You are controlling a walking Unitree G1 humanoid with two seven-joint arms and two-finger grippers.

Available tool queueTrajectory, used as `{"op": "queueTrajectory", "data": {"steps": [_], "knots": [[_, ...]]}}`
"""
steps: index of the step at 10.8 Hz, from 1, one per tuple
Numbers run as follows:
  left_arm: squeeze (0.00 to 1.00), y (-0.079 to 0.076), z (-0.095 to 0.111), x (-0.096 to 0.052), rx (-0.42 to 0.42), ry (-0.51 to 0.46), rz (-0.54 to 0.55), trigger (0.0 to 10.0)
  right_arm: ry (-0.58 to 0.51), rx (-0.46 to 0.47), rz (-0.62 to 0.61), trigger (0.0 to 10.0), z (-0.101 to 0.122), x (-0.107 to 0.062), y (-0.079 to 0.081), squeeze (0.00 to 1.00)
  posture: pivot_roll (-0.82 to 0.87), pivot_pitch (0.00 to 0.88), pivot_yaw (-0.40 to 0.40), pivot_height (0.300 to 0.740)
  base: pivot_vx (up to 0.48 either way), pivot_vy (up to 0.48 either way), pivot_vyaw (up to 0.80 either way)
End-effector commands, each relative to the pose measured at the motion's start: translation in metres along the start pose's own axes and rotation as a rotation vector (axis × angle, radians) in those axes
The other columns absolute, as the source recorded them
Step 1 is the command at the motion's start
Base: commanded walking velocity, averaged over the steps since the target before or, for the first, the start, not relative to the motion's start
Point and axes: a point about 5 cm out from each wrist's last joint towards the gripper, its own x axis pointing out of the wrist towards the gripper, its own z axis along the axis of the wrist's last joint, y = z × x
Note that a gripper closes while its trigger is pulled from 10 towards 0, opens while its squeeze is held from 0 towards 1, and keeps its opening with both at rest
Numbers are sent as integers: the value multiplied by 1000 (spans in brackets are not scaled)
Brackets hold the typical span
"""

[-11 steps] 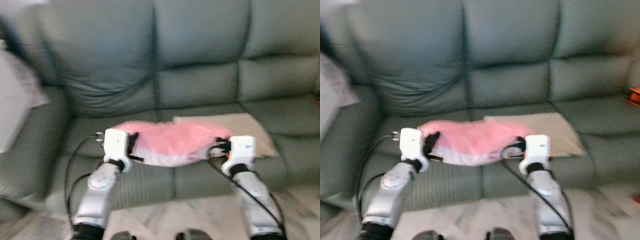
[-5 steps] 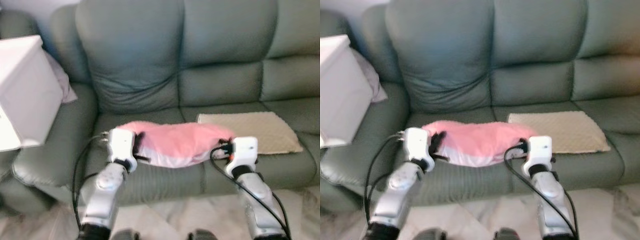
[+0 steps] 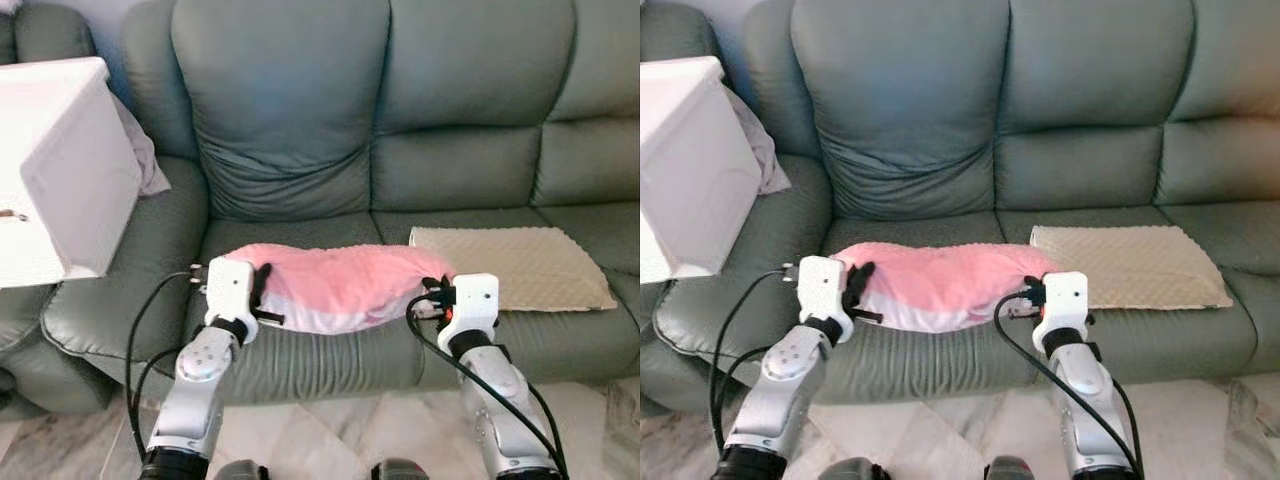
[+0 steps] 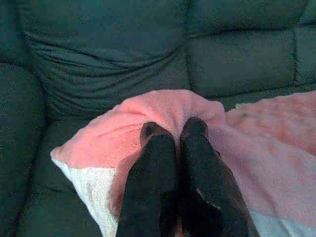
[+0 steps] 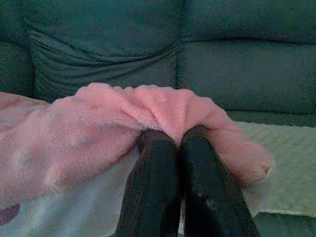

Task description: Move the pillow to the sofa

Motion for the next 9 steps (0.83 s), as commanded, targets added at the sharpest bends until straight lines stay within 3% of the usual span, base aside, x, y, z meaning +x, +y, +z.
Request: {"op": "queueTrajectory", "data": {"steps": [1, 3, 7, 9], "knots": [[0, -3, 8, 2, -3, -39, -16, 10000, -47, -8, -2, 10000, 10, 2, -2, 0, -59, 0, 23, 740, 0, 0, 0], [0, -3, 8, 2, -4, -38, -23, 10000, -51, -11, 0, 10000, 11, 1, -1, 0, -59, 0, 23, 740, 131, 0, 266], [0, -4, 8, 2, -10, -37, -27, 10000, -57, -16, 8, 10000, 12, 1, -2, 0, -60, 0, 22, 740, 195, 0, 680], [0, -4, 7, 1, -6, -33, -31, 10000, -55, -15, 2, 10000, 12, 1, -2, 0, -59, 0, 22, 740, 0, 0, 0]]}}
